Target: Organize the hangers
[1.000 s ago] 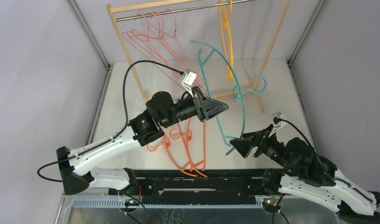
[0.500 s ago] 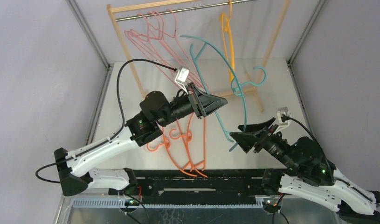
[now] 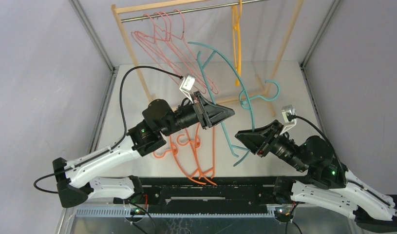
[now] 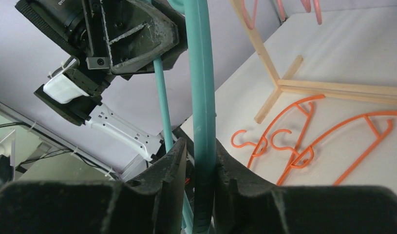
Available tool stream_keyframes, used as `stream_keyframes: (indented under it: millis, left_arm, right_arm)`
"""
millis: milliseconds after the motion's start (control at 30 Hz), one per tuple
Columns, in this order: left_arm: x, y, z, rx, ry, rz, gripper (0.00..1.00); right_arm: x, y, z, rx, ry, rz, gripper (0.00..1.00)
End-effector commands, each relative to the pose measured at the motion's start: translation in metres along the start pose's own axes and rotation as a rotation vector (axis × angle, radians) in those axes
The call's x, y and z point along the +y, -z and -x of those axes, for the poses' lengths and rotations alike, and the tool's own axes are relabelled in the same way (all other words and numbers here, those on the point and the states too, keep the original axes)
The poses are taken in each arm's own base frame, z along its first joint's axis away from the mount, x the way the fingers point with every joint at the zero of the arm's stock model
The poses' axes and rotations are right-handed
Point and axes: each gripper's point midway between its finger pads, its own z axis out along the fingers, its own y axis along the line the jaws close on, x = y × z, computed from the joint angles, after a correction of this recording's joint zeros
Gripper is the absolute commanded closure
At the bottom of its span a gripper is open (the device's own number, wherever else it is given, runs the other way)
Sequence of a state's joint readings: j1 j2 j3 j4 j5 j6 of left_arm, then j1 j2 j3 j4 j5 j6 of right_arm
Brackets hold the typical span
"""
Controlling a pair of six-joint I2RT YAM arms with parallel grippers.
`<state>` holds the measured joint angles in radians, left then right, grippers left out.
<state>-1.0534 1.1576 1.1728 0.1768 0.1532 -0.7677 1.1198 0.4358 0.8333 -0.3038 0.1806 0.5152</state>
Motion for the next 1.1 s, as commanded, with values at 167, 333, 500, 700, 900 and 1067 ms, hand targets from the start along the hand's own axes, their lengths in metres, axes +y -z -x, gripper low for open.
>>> stream_keyframes:
  millis: [167, 333, 500, 700, 900, 1067]
  left_arm:
    - [0.023, 0.01, -0.002, 0.017, -0.073, 0.13, 0.74]
    - [0.04, 0.026, -0.01, 0.04, -0.121, 0.201, 0.56]
    - [0.048, 0.037, -0.017, 0.064, -0.138, 0.234, 0.43]
    - [0.053, 0.045, -0.018, 0.066, -0.152, 0.259, 0.43]
    - [0.053, 0.042, -0.019, 0.073, -0.153, 0.254, 0.44]
    - [0.051, 0.041, -0.017, 0.081, -0.171, 0.255, 0.45]
  right_arm:
    - [-0.013, 0.021, 0.026, 0.011, -0.045, -0.169, 1.0]
    - [-0.04, 0.051, 0.048, -0.031, 0.02, -0.335, 1.0]
    - [-0.069, 0.082, 0.068, -0.04, 0.096, -0.536, 1.0]
    - [-0.089, 0.104, 0.076, 0.008, 0.148, -0.715, 1.0]
    - [-0.108, 0.096, 0.075, 0.085, 0.3, -0.886, 1.0]
    - [-0.111, 0.071, 0.093, 0.101, 0.402, -0.993, 1.0]
